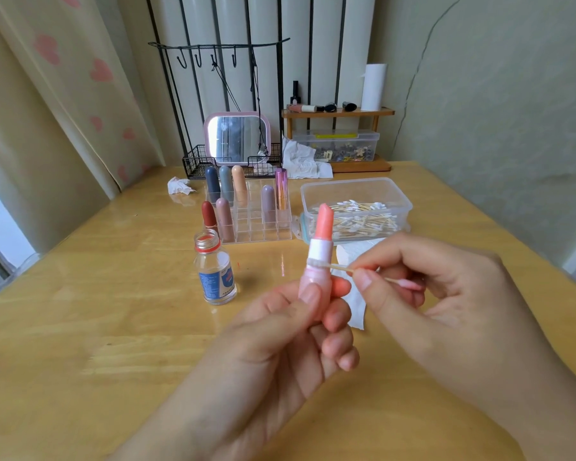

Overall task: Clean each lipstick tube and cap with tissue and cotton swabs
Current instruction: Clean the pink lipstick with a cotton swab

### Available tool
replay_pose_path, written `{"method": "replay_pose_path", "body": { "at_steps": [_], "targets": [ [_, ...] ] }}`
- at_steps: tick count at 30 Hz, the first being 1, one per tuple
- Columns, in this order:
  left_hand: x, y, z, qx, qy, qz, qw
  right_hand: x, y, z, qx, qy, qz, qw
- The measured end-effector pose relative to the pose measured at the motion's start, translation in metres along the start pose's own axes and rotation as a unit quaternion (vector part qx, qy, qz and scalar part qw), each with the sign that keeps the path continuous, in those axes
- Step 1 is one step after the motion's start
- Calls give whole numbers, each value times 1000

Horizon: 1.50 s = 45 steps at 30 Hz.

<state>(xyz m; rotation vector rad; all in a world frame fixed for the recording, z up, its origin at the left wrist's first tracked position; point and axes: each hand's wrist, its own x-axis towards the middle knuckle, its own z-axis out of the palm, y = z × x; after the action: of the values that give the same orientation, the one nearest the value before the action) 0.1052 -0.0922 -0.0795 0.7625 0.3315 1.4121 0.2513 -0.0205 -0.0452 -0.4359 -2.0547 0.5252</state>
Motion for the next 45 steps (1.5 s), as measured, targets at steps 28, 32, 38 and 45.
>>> {"method": "replay_pose_path", "body": {
  "at_steps": [28,32,38,45],
  "targets": [
    [3,0,-10,29,35,28,999,2,4,-2,4,35,10,999],
    [3,3,-6,-34,0,-11,999,1,0,-3,8,-9,-8,1000],
    [0,6,-3,-89,0,-35,995,3,4,-4,59,17,29,998],
    [2,2,-4,21,62,49,997,1,1,-6,12,-5,8,1000]
  ]
}}
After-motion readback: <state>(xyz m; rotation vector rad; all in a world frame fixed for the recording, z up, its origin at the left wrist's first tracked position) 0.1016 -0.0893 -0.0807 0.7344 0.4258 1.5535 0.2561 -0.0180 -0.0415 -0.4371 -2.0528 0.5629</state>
